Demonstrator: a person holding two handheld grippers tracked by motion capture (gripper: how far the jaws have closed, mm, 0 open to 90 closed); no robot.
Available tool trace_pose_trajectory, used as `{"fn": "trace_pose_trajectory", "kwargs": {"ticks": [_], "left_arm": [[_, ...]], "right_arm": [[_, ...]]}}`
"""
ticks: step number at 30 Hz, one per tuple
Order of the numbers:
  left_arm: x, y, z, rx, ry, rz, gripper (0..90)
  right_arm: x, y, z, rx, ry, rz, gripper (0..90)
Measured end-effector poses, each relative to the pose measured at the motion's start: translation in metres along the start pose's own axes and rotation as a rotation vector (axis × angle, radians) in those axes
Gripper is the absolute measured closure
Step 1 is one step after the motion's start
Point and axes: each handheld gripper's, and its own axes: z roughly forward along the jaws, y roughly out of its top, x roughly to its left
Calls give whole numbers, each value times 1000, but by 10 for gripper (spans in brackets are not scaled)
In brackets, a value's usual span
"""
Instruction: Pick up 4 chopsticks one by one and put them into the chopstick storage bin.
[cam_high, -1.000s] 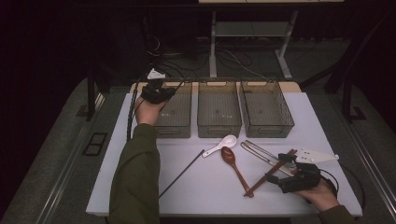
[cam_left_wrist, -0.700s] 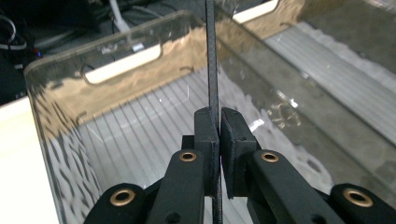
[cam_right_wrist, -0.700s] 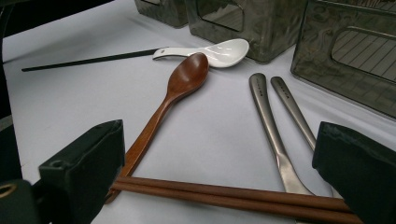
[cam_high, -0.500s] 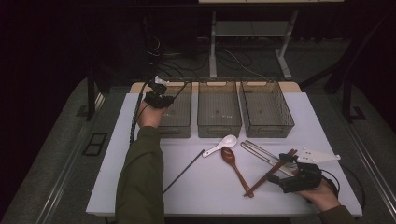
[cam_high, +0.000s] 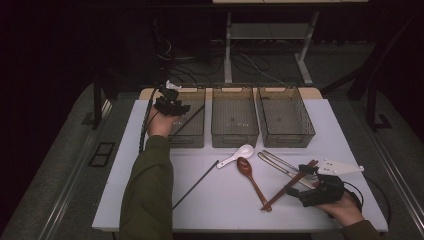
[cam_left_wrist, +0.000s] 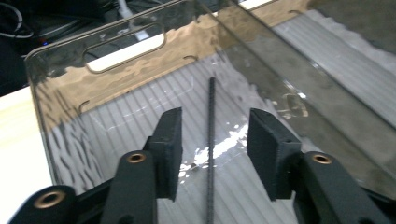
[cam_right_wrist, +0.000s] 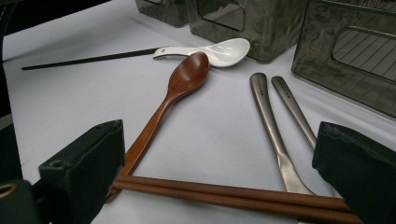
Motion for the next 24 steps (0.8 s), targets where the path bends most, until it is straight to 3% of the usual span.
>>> {"fn": "trace_pose_trajectory", "kwargs": {"ticks": [6,10,14,24], "left_arm": [[-5,4,-15,-25,-45,9,450],[-10,5,-24,-20,-48,42,415],[-14,4,-32,-41,-73,45,365],[-32,0,-57,-83,-130,79,318]], "right_arm": [[1,0,0,-2,-3,0,28],[1,0,1,-4,-2,-6,28],[1,0,1,-3,-4,-4,28],[1,0,1,-5,-5,-5,28]]}}
